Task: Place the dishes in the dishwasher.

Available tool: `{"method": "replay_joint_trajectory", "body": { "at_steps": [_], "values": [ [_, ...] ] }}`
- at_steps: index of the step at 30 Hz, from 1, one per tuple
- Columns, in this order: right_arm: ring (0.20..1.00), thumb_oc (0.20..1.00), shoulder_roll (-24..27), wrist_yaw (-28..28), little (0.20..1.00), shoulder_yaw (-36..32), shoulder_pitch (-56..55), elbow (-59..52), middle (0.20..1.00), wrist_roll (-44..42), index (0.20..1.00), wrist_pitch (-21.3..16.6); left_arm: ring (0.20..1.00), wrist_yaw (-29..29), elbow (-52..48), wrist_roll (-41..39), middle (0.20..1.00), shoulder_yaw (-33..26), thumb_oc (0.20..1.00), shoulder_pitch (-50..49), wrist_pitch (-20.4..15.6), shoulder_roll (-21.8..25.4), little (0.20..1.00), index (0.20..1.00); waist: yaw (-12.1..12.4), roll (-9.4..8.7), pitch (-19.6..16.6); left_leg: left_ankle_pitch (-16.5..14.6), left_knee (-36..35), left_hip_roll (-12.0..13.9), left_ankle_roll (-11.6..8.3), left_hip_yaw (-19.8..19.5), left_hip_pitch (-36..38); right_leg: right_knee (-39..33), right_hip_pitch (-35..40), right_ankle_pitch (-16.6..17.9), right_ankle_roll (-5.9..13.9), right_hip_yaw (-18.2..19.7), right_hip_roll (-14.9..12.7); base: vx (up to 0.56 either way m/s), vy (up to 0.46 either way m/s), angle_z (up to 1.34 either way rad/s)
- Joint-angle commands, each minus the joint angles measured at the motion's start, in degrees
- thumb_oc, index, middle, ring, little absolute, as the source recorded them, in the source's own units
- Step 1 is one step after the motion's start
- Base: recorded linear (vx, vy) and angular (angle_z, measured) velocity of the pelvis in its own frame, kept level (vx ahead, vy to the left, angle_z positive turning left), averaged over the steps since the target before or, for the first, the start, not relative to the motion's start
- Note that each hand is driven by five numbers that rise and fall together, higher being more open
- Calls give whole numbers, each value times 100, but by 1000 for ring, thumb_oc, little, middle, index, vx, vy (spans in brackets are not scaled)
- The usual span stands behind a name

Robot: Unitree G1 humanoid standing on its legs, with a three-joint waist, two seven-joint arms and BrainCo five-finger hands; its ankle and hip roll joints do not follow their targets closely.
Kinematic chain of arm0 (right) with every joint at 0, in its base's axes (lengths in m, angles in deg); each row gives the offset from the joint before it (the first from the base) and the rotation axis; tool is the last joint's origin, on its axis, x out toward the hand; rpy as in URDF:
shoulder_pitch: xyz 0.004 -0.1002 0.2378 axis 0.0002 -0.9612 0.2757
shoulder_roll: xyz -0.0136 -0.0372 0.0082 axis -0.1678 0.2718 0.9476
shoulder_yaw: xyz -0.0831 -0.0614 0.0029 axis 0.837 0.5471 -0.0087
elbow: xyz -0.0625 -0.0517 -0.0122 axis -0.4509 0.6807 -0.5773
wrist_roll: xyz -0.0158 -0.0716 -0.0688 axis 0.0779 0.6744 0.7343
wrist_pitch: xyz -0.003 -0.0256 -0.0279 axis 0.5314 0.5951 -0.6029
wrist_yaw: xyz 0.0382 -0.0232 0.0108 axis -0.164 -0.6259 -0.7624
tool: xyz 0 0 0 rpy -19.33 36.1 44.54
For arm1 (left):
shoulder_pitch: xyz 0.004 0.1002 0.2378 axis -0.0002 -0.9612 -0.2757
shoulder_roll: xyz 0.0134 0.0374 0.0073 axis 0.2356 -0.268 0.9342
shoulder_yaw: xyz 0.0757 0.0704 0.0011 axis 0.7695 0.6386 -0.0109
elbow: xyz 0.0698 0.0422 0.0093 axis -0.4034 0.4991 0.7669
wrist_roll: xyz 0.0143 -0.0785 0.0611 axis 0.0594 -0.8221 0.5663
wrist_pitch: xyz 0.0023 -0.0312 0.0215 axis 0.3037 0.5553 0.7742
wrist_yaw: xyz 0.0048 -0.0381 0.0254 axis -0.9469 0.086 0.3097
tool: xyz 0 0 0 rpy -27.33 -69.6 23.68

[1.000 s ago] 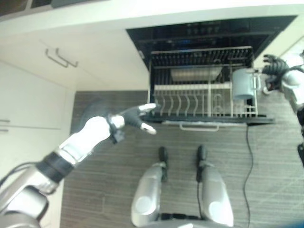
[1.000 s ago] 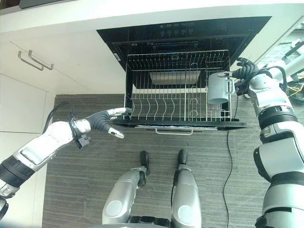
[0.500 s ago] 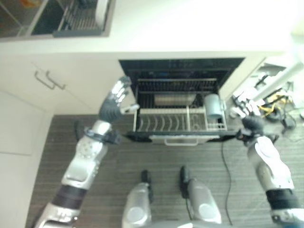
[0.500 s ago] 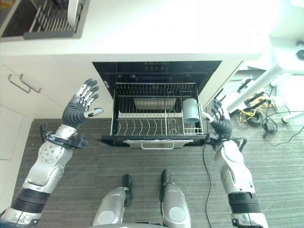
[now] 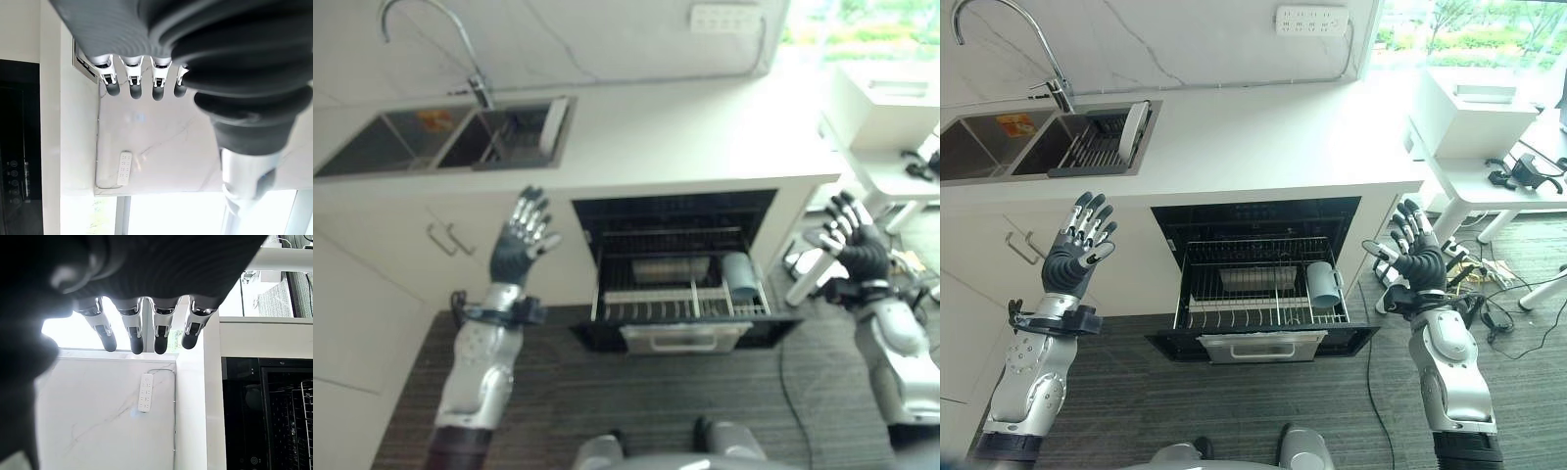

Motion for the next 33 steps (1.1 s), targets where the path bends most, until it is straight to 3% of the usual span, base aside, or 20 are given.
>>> {"method": "replay_joint_trajectory", "body": {
  "at_steps": [1,5,6,8,10,11,14,15,18,19,21,22,23,24,25,26,28,31,33],
  "values": [
    [1000,1000,611,-431,1000,-319,181,-521,1000,-416,1000,-584,1000,-227,-224,76,1000,3,1000,521,-126,212,1000,1000,-233,-267,71,-471,322,188,-203,388,150,-350,272,-194,447,427,-76,105,-34,-3],
    [1000,1000,557,-499,1000,-309,224,-494,1000,-307,1000,-575,1000,-224,-138,-142,1000,-129,1000,454,-4,264,1000,1000,-163,-276,1,-410,322,23,-220,442,286,-350,339,-320,321,461,-14,139,-45,0],
    [1000,1000,604,-464,1000,-249,270,-506,1000,-104,1000,-590,1000,-266,-187,-185,1000,-149,1000,387,-16,192,1000,1000,-17,-421,74,285,328,-156,-367,458,342,-350,416,-320,217,529,-103,96,-50,2],
    [1000,1000,671,-365,1000,-232,360,-459,1000,-16,1000,-577,1000,-270,-293,-281,1000,-158,1000,289,-16,99,1000,1000,106,-528,218,536,819,-119,-484,249,94,-350,484,-258,170,579,-171,50,126,0],
    [1000,1000,738,-287,1000,-249,495,-411,1000,-32,1000,-492,1000,-276,-324,-273,1000,-147,1000,244,4,34,1000,1000,114,-539,212,512,452,194,-484,213,187,-350,490,-251,214,582,-208,80,523,18],
    [1000,1000,879,-360,1000,-348,566,-474,1000,-134,1000,-301,1000,-215,-361,-301,1000,-192,1000,41,-102,16,1000,1000,74,-299,137,218,322,1004,-614,-197,-4,-350,453,-285,362,634,-181,98,876,46],
    [1000,1000,1120,-617,1000,-355,784,-433,1000,-156,1000,-74,1000,-30,-129,-407,1000,-217,1000,101,-349,-16,1000,1000,8,-139,48,138,322,1444,-931,-833,-263,-350,348,-285,583,821,-500,49,942,23],
    [1000,1000,1181,-572,1000,-324,874,-412,1000,-121,1000,-61,1000,-17,-87,-387,1000,-203,1000,135,-422,-28,1000,1000,-7,-111,58,91,322,1453,-976,-849,-264,-350,313,-258,669,868,-624,-43,938,-35],
    [1000,1000,1190,-455,1000,-416,917,-384,1000,-351,1000,-126,1000,-147,-22,-378,1000,-224,1000,295,-362,53,1000,1000,-86,-105,158,123,322,1452,-1055,-301,-243,-350,250,-20,1100,959,-1237,-42,774,-29],
    [1000,1000,959,-565,1000,-517,693,-512,1000,-891,1000,-64,1000,-176,66,-178,1000,-257,1000,414,-270,160,1000,1000,-28,-209,207,91,322,1187,-992,-161,-194,-350,299,291,1209,825,-1670,17,562,13],
    [1000,1000,666,-610,1000,-520,449,-701,1000,-949,1000,91,1000,-253,70,-107,1000,-307,1000,466,-129,298,1000,1000,40,-333,262,-29,322,892,-860,-63,-90,-350,188,861,1155,585,-2065,42,510,36],
    [1000,1000,568,-708,1000,-478,354,-760,1000,-787,1000,108,1000,-350,-19,-182,1000,-414,1000,388,-24,363,1000,1000,112,-355,286,-111,322,815,-754,-1,-26,-350,213,989,1109,379,-2106,14,493,-4],
    [1000,1000,574,-733,1000,-399,347,-774,1000,-684,1000,100,1000,-426,-112,-242,1000,-475,1000,317,86,409,1000,1000,182,-323,272,-198,322,776,-654,55,-11,-350,278,997,1069,137,-2039,-38,560,-31],
    [1000,1000,585,-623,1000,-250,449,-720,1000,-769,1000,34,1000,-446,-164,-183,1000,-442,1000,293,187,463,1000,1000,211,-294,244,-292,322,701,-502,176,-1,-350,386,936,1041,-145,-1660,-18,505,-47],
    [1000,1000,571,-545,1000,-198,490,-651,1000,-798,1000,-35,1000,-430,-121,-136,1000,-352,1000,348,223,497,1000,1000,187,-273,219,-399,322,621,-401,166,16,-350,442,741,990,-211,-1316,-21,526,-44],
    [1000,1000,541,-432,1000,-186,494,-560,1000,-754,1000,-120,1000,-453,-48,-146,1000,-233,1000,410,237,496,1000,1000,148,-260,200,-426,322,468,-262,63,-28,-350,444,484,853,-170,-837,22,425,-33],
    [1000,1000,503,-474,1000,-281,338,-524,1000,-695,1000,-129,1000,-434,-24,-90,1000,-151,1000,365,262,394,1000,1000,78,-268,188,-554,322,175,-110,-32,4,-350,498,114,584,-47,-172,47,344,17],
    [1000,1000,583,-531,1000,-574,-12,-558,1000,-822,1000,-157,1000,-476,-106,-139,1000,-86,1000,110,447,292,1000,1000,-15,-385,144,-564,322,-271,17,-186,26,-350,315,-177,285,304,525,51,154,43],
    [1000,1000,555,-469,1000,-600,-15,-557,1000,-868,1000,-316,1000,-536,-75,24,1000,38,1000,76,370,299,1000,1000,-13,-418,156,-608,322,-445,87,-271,18,-350,159,-27,323,333,509,9,-27,20]
  ]
}}
